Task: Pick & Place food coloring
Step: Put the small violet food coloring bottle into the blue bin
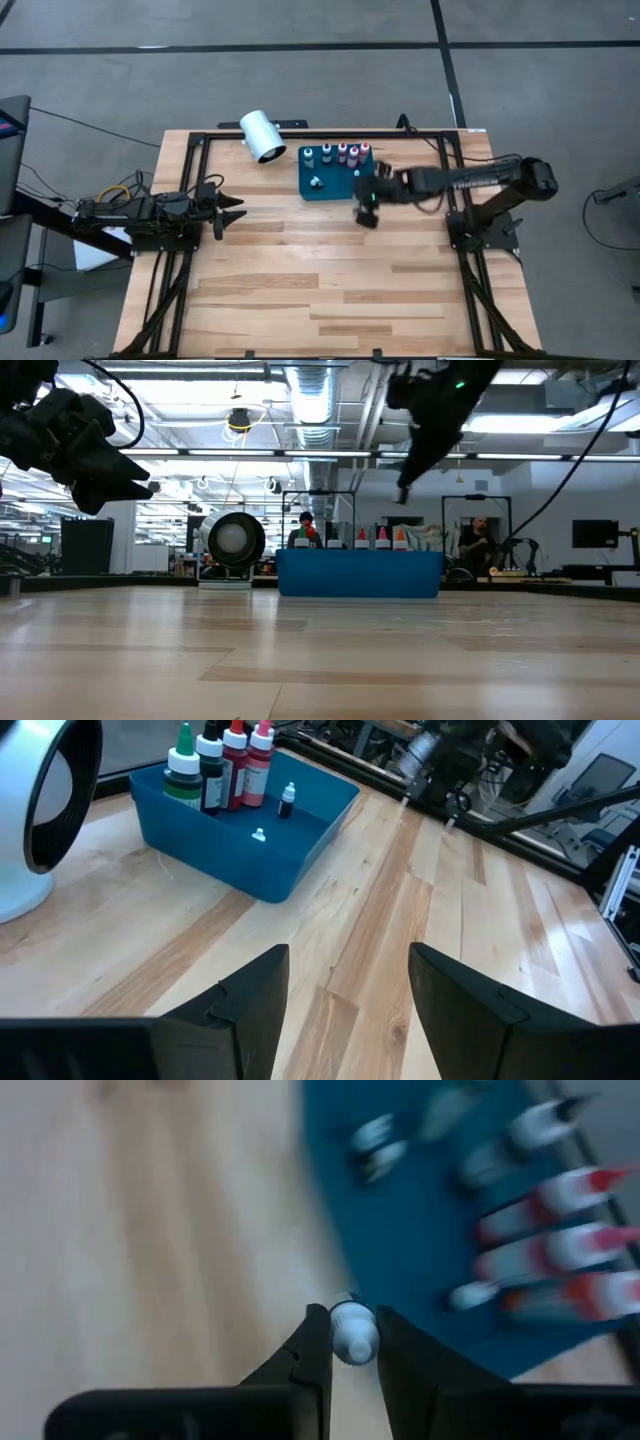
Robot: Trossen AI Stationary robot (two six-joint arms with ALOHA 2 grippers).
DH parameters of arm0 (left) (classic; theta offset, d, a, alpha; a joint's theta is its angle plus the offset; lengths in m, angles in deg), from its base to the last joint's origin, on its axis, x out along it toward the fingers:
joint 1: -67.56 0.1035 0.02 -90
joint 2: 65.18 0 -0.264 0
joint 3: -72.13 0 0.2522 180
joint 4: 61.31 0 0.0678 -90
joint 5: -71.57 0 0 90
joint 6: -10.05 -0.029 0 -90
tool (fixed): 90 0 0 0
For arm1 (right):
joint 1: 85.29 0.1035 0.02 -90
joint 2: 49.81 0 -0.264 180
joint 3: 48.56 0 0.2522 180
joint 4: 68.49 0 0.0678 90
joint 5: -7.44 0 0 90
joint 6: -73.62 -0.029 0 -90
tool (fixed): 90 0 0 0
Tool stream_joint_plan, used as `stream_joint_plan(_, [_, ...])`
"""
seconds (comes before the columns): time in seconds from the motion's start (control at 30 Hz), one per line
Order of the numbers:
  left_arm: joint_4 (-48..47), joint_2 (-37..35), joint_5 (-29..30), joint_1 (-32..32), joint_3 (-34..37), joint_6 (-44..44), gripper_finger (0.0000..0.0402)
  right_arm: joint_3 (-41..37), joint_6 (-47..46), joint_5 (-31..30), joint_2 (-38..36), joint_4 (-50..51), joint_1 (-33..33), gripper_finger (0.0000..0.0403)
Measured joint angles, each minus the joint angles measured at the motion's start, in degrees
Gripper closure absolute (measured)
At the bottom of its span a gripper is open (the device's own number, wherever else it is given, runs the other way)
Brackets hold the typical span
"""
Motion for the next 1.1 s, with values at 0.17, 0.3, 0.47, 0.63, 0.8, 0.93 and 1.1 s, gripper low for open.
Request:
stream_joint_plan(0.17, [0.0, 0.0, 0.0, 0.0, 0.0, -0.1, 0.0203, 1.7, 1.6, 1.2, 0.0, -4.2, -10.4, 0.0353])
stream_joint_plan(0.3, [0.0, 0.0, 0.0, 0.0, 0.0, -0.1, 0.0203, 1.8, 1.6, 5.2, 0.6, -7.3, -16.1, 0.0353])
stream_joint_plan(0.47, [0.0, 0.0, 0.0, 0.0, 0.0, -0.1, 0.0203, 1.9, 1.6, 8.7, 2.4, -8.4, -18.2, 0.0353])
stream_joint_plan(0.63, [0.0, 0.0, 0.5, 0.0, 0.0, -0.3, 0.0203, 1.9, 2.1, 8.9, 6.2, -8.6, -17.6, 0.0352])
stream_joint_plan(0.8, [-0.1, 0.0, 0.5, 0.0, 0.0, -0.5, 0.0203, 1.8, 3.6, 8.9, 11.6, -7.7, -17.6, 0.0352])
stream_joint_plan(0.93, [-0.1, 0.0, 0.5, 0.0, 0.0, -0.5, 0.0203, 1.7, 4.7, 8.8, 15.2, -7.3, -18.4, 0.0352])
stream_joint_plan(1.1, [-0.1, 0.0, 0.5, 0.0, 0.0, -0.5, 0.0203, 1.8, 5.0, 8.8, 18.5, -7.3, -19.8, 0.0352])
